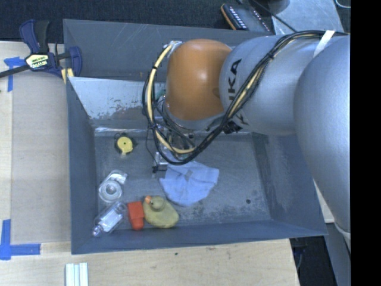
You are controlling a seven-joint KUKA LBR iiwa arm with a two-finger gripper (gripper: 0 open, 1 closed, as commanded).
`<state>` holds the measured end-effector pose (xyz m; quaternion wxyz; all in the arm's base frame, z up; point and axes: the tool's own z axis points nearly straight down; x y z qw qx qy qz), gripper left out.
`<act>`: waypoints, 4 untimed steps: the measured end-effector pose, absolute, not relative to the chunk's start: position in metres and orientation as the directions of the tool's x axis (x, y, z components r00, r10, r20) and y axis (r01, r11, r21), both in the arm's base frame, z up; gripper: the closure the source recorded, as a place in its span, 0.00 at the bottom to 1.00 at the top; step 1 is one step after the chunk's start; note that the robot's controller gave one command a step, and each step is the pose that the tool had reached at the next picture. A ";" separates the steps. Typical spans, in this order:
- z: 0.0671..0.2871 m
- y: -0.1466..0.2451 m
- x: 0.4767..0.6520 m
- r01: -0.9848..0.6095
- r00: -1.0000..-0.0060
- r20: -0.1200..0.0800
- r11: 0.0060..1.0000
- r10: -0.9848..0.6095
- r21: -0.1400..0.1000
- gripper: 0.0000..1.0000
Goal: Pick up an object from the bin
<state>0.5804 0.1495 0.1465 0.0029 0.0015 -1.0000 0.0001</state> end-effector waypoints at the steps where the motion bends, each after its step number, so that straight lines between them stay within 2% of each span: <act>1: 0.152 0.149 0.582 0.000 -1.000 -0.003 1.000 0.000 0.001 0.00; 2: 0.090 0.111 0.584 -0.110 -0.994 -0.001 0.994 -0.110 0.001 0.00; 3: 0.071 0.080 0.572 -0.057 -0.998 -0.006 0.998 -0.057 0.001 1.00; 4: 0.071 0.080 0.572 -0.057 -0.998 -0.006 0.998 -0.057 0.001 1.00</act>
Offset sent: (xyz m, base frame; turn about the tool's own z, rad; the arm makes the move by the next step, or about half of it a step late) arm 0.0028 -0.0510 -0.0765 -0.1361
